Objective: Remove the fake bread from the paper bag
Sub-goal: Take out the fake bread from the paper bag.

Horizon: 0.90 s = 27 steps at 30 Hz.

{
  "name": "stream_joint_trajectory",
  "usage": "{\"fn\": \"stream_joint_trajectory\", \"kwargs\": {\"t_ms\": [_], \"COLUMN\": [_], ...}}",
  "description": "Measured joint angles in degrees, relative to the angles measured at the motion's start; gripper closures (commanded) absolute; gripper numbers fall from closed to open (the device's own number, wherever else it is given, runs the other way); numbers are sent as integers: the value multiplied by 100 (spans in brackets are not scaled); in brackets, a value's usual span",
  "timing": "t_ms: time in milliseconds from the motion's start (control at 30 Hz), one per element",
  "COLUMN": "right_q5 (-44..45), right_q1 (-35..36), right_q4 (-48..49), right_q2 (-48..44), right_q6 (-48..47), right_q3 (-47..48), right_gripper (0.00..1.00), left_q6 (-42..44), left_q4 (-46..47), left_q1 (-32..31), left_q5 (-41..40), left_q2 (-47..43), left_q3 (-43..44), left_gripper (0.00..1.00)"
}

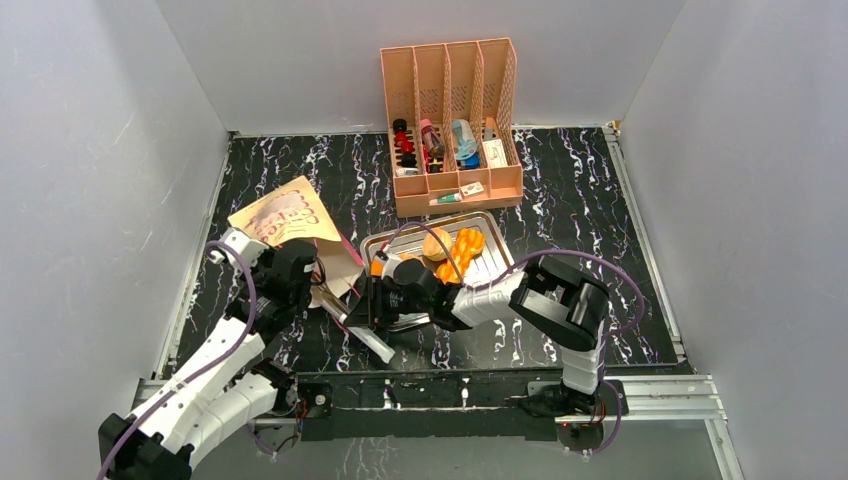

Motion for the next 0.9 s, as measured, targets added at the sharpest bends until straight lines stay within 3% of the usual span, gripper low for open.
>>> {"fn": "stream_joint_trajectory", "kwargs": {"t_ms": [767, 900], "right_q5": [-245, -245], "right_q1": [-2, -2], "right_q4": [566, 553], "right_q2": [-13, 286], "right_q6": [208, 225], "right_q3": [-240, 114], "right_gripper": [61, 59], "left_q6": [341, 363], "left_q4": [199, 203], "left_q1": [0, 0], "left_q5": [162, 177], "left_q2": [-293, -293], "left_q3": [-212, -212], "left_gripper": [98, 98]}}
